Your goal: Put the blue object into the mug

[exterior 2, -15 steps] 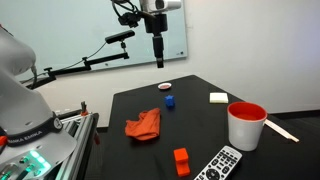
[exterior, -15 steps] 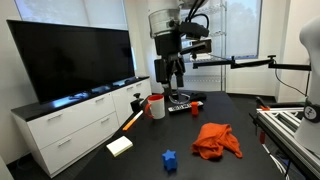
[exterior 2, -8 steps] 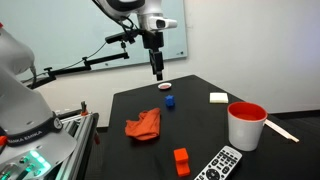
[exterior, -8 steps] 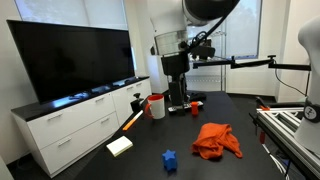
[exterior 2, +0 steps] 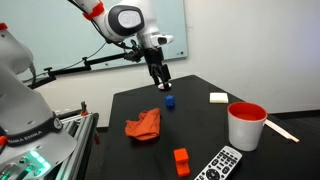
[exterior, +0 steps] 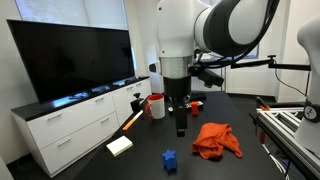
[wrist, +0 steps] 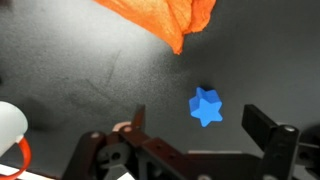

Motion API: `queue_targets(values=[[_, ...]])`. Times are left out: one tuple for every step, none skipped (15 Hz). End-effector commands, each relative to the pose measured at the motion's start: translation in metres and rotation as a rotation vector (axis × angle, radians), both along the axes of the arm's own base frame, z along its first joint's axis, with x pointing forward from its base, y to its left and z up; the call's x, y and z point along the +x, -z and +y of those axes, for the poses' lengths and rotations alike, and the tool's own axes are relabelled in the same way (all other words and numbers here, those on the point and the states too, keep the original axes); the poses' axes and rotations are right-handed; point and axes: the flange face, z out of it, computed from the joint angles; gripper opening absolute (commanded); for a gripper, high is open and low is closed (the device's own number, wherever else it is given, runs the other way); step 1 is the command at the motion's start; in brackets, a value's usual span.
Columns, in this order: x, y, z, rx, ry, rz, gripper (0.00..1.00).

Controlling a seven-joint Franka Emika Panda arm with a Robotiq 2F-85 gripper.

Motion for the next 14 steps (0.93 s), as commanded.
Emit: queue_targets(values=[[-0.005,-0.001,-0.001,-0.029,-0.176,0.037,1.0],[-0.015,-0.003,-0.005,-0.061,-0.213,0.046,1.0],[-0.005,0.009,-0.001,-0.023,-0.123,0.048,1.0],[-0.008,0.01,-0.002,-0.035,-0.15,0.056,1.0],[-0.007,0.01,-0.003,-0.006,-0.139,0.083,1.0],[-0.004,0.012,-0.003,0.011,-0.107,0.093,1.0],[0.001,0.014,-0.003,0.039,-0.075,0.111,1.0],[0.007,0.017,-0.001,0.062,-0.046,0.119,1.0],[0.012,0.017,0.0,0.08,-0.026,0.126,1.0],[0.018,0.018,0.002,0.077,-0.028,0.13,1.0],[0.026,0.02,0.006,0.051,-0.02,0.116,1.0],[0.033,0.021,0.009,0.043,-0.014,0.105,1.0],[0.041,0.024,0.015,0.036,0.0,0.099,1.0],[0.047,0.026,0.021,0.027,0.017,0.084,1.0]])
